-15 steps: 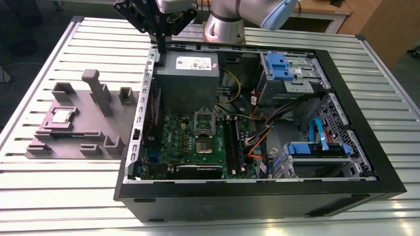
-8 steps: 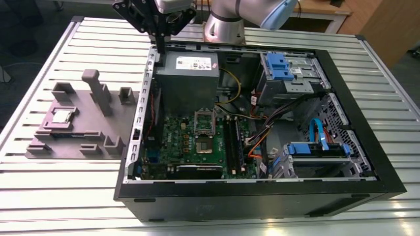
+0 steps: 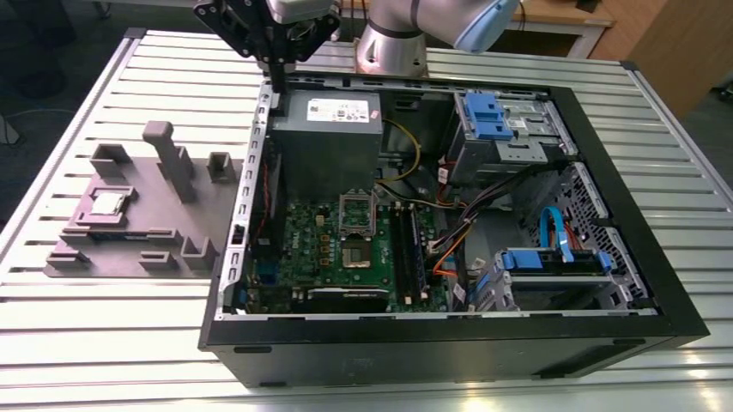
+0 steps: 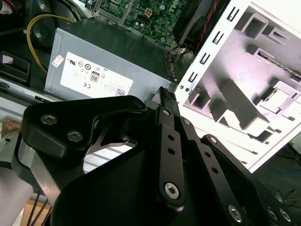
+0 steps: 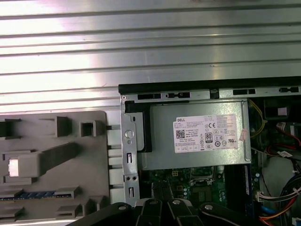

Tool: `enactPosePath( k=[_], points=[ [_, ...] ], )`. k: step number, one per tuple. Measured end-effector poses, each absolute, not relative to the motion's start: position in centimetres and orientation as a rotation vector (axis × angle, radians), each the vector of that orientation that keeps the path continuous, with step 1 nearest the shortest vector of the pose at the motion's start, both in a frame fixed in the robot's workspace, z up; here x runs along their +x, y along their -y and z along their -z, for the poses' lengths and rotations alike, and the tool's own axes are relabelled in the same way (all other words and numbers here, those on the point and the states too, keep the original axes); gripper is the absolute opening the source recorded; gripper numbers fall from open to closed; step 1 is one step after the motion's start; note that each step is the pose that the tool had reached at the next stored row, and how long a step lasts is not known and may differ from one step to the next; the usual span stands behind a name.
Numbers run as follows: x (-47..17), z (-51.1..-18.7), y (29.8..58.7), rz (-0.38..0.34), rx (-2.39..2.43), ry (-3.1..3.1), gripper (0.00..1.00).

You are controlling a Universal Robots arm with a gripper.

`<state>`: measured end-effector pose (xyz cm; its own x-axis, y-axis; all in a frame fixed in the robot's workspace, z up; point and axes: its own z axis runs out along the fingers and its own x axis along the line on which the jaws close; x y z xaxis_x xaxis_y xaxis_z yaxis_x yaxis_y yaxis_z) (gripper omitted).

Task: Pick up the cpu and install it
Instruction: 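Reach for the cpu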

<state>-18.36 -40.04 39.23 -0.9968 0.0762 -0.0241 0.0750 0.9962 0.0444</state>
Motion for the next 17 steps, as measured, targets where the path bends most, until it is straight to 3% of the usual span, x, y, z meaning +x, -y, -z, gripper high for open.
enactPosePath(
  k=[17],
  points=[
    [-18.84, -39.22, 40.04, -0.068, 0.118, -3.113, 0.1]
  ],
)
